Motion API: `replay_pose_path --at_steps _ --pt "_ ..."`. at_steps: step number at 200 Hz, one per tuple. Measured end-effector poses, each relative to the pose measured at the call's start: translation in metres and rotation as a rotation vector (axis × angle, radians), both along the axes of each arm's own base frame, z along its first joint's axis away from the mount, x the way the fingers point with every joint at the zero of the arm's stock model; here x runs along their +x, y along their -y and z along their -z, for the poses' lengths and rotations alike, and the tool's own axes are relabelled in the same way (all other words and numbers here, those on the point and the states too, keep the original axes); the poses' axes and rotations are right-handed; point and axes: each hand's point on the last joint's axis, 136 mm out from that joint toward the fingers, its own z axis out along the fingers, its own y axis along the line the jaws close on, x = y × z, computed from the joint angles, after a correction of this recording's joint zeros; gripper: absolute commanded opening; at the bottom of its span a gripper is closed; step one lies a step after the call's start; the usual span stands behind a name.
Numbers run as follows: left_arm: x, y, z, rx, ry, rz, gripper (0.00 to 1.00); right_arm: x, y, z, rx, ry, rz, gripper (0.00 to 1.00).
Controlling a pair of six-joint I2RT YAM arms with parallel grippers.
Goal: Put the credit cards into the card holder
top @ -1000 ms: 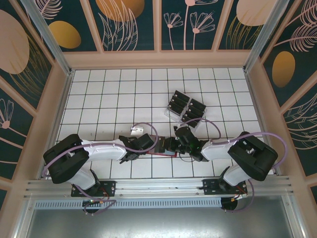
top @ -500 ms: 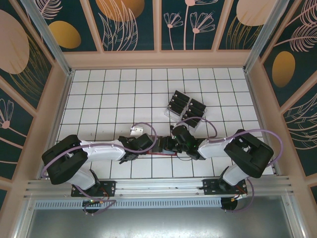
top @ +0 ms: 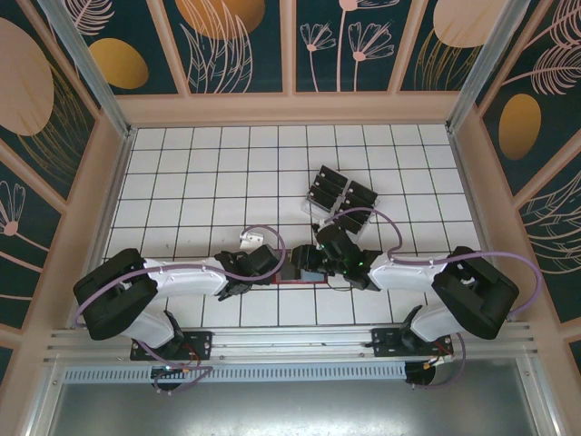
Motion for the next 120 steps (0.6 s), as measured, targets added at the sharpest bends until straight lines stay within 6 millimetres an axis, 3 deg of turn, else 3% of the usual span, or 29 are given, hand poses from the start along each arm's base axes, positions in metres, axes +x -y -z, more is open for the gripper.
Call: replay_pose_path --at_steps 58,120 --pt "0.0 0.0 0.001 -0.011 0.0 -0.005 0.98 -0.001 0.003 0.009 -0.027 -0.012 0.005 0.25" --pt "0.0 0.001 0.001 -0.013 0.001 -0.004 0.98 -0.008 0.001 0.027 -0.066 -0.044 -0.013 0.23"
